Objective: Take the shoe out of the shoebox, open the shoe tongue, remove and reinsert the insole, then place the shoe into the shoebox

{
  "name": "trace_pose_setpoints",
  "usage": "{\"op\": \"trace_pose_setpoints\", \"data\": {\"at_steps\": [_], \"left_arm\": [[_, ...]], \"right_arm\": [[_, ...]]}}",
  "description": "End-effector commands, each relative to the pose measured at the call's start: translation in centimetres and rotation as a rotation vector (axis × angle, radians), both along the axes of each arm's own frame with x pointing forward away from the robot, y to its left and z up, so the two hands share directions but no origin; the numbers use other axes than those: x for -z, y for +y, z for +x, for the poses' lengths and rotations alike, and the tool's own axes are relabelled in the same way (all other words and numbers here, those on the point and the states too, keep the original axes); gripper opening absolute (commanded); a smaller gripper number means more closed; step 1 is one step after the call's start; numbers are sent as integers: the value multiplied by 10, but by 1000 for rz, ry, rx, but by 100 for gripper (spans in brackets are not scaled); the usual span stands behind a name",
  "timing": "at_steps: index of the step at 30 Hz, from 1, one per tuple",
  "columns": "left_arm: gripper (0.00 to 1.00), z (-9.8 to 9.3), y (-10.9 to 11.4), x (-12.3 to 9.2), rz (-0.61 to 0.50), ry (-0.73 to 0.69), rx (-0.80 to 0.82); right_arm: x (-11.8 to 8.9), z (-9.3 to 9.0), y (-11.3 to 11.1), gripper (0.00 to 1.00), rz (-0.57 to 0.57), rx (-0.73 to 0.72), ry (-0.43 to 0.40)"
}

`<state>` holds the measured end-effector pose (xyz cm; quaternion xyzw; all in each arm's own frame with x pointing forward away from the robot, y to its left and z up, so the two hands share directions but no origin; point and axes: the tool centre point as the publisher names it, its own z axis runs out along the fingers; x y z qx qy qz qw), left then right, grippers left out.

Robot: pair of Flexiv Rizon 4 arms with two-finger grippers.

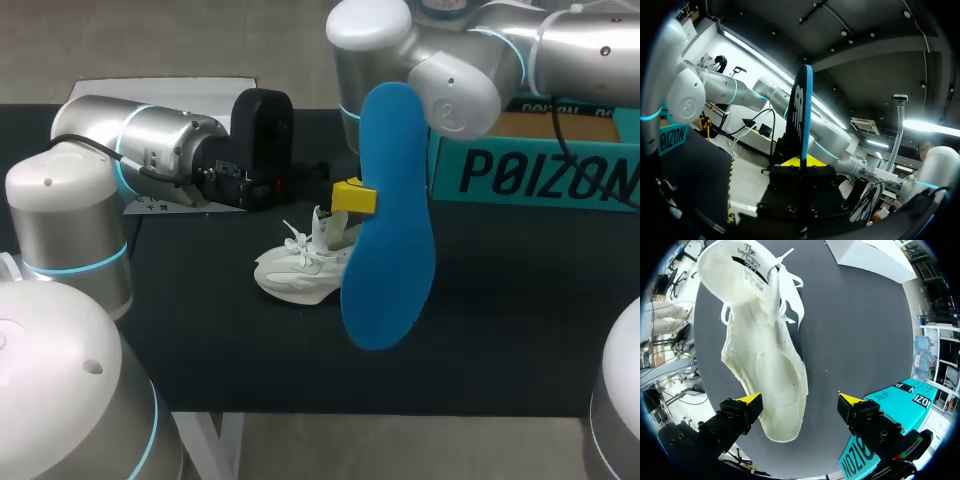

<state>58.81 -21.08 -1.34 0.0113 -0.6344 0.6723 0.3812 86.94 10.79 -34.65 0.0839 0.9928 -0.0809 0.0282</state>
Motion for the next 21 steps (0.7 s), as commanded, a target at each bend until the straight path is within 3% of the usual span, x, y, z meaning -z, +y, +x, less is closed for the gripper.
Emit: {"op": "trace_pose_setpoints", "data": {"at_steps": [1,6,7,9,10,21], "left_arm": [[0,0,-1,1,-2,0,-1],[0,0,-1,1,-2,0,-1],[0,0,-1,1,-2,0,-1],[0,0,-1,1,-2,0,-1],[0,0,-1,1,-2,0,-1],[0,0,-1,1,-2,0,-1]], "right_arm": [[21,20,21,100,-11,-9,21],[31,28,37,100,-8,-38,30],[33,29,39,76,-6,-41,33],[36,29,42,16,-4,-42,44],[38,26,41,0,15,-60,51],[36,21,37,0,22,-42,59]]}}
